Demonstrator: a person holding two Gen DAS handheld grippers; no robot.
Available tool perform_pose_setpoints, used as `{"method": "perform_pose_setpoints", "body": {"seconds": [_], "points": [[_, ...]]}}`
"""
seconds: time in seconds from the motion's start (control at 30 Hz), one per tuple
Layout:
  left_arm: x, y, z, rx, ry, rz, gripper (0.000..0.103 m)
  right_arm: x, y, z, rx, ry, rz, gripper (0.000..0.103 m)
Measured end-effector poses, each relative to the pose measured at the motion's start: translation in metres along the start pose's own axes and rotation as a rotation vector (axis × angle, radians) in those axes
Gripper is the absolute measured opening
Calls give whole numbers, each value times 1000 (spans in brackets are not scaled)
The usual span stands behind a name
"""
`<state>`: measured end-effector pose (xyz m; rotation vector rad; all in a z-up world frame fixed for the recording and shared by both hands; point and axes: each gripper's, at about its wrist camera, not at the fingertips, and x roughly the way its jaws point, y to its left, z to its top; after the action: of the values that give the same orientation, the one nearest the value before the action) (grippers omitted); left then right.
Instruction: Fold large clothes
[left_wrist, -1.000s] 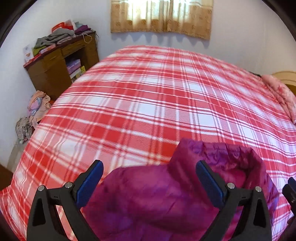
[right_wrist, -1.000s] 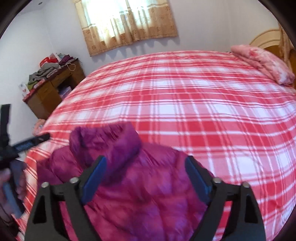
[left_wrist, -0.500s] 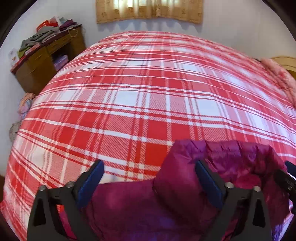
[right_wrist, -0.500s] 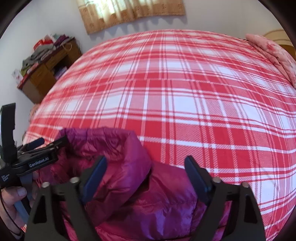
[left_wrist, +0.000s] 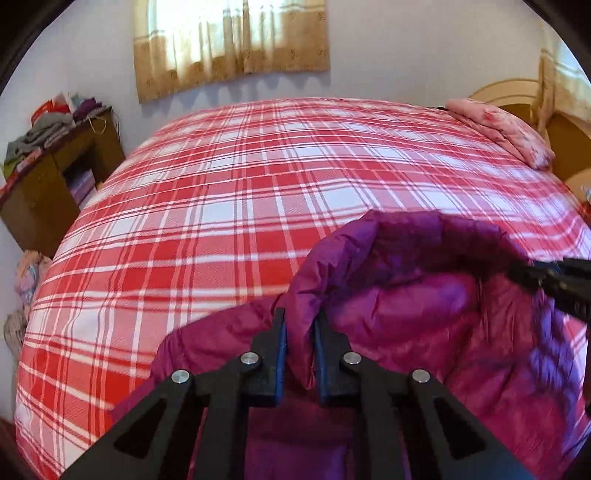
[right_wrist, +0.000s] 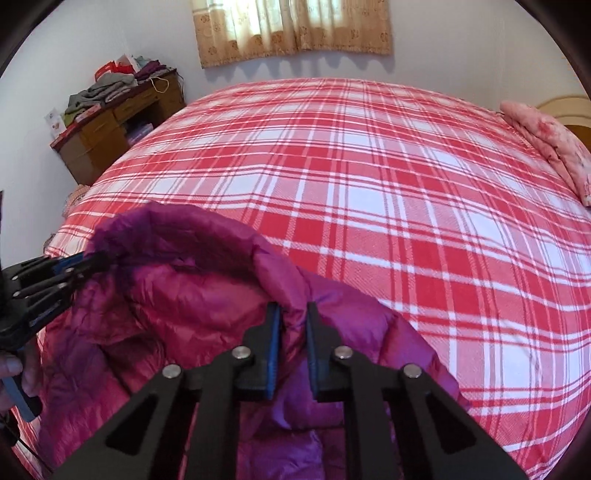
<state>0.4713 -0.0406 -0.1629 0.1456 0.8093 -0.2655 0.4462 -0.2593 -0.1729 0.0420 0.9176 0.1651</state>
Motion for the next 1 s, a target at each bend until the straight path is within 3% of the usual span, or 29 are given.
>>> {"method": "perform_pose_setpoints", "body": {"seconds": [0.2, 0.43, 0.5, 0.53, 0.57, 0.63, 0.67, 0.77, 0.87, 0.93, 1.0], "points": [[19, -1, -34, 34, 29, 43, 12, 17, -18, -28, 35, 12, -10, 12], [-8, 1, -29, 12, -32, 27, 15, 24, -21, -36, 22, 2, -23, 12], [-28, 2, -24, 8, -97, 29, 26, 25, -24, -38, 29, -1, -16, 12], [-36, 3, -22, 2, -128, 25, 41, 26, -25, -39, 32, -5, -12, 12], [-45, 5, -20, -9, -160, 21, 68, 26, -26, -40, 33, -8, -9, 12], [-60, 10, -11, -49, -242, 62, 92, 27, -26, -41, 32, -12, -8, 12], [-62, 12, -7, -66, -264, 79, 92, 27, -26, -41, 31, -14, -8, 12], [-39, 15, 12, -92, -187, 215, 92, 27, -25, -42, 21, -17, -13, 12], [-1, 12, 9, -60, -77, 286, 92, 27, -25, -43, 14, -18, -16, 12], [25, 6, -6, -13, 21, 296, 92, 27, -25, -43, 16, -20, -15, 12], [35, 1, -21, 24, 52, 297, 92, 26, -24, -42, 11, -20, -16, 12]]}}
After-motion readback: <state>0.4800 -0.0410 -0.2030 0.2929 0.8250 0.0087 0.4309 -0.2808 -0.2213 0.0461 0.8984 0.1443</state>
